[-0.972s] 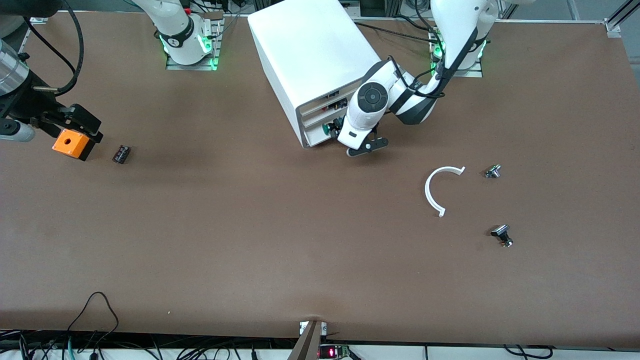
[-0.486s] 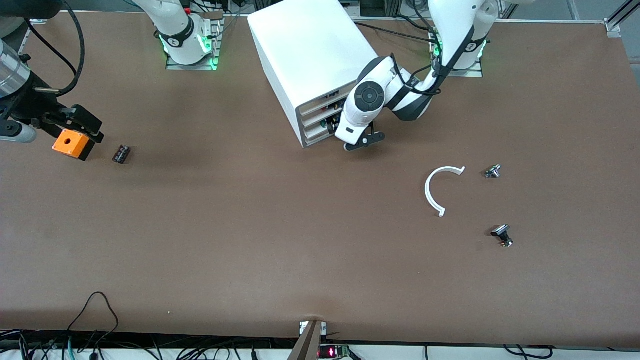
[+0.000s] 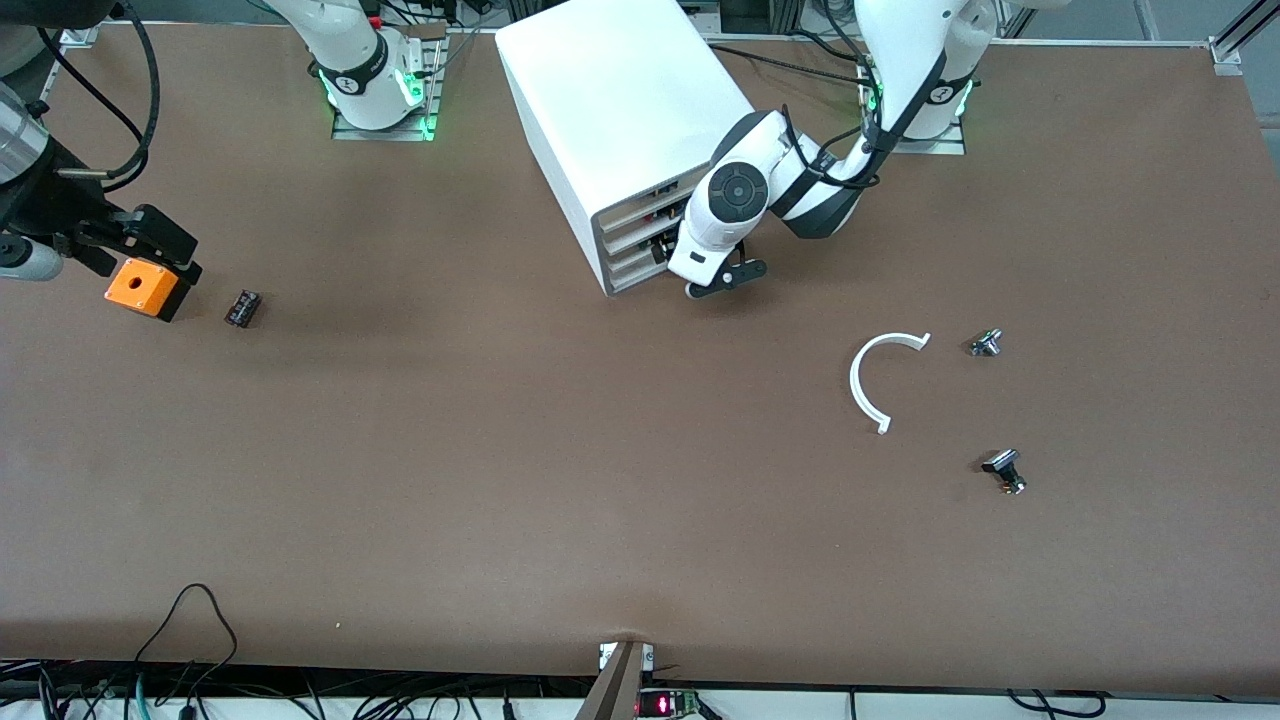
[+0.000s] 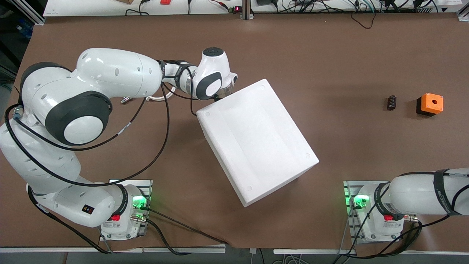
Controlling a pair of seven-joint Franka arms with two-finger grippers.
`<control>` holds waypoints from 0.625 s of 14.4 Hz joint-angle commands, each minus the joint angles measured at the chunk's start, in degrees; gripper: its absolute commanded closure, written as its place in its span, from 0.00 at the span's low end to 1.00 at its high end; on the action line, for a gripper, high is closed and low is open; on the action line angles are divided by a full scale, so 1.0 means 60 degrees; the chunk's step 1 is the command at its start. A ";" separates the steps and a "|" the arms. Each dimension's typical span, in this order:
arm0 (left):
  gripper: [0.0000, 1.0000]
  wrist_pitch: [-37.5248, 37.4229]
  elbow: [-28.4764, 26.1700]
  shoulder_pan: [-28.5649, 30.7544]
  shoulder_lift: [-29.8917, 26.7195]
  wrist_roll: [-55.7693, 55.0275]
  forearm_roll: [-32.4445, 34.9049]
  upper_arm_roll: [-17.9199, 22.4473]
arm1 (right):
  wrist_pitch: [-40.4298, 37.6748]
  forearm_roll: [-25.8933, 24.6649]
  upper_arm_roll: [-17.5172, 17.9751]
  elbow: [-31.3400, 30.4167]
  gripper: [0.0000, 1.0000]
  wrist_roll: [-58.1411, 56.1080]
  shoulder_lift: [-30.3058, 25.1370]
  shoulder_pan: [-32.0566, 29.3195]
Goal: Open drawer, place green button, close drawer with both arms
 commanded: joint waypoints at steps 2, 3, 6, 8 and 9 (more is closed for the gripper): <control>0.00 -0.1008 0.0424 0.0685 -0.0533 0.0488 -0.0115 -0.0120 | -0.0241 0.0185 0.0049 0.0324 0.00 -0.0197 0.0143 -0.0119; 0.00 -0.1562 0.0862 0.0993 -0.0576 0.1086 -0.0114 -0.0105 | -0.0241 0.0185 0.0049 0.0324 0.00 -0.0197 0.0143 -0.0119; 0.00 -0.3569 0.2355 0.1872 -0.0591 0.1750 0.0147 -0.0032 | -0.0241 0.0185 0.0063 0.0339 0.00 -0.0197 0.0143 -0.0104; 0.00 -0.4566 0.3235 0.2226 -0.0606 0.2247 0.1417 -0.0061 | -0.0241 0.0185 0.0063 0.0339 0.00 -0.0197 0.0143 -0.0104; 0.00 -0.4875 0.3602 0.2357 -0.0606 0.2510 0.1873 -0.0061 | -0.0241 0.0185 0.0063 0.0339 0.00 -0.0197 0.0143 -0.0104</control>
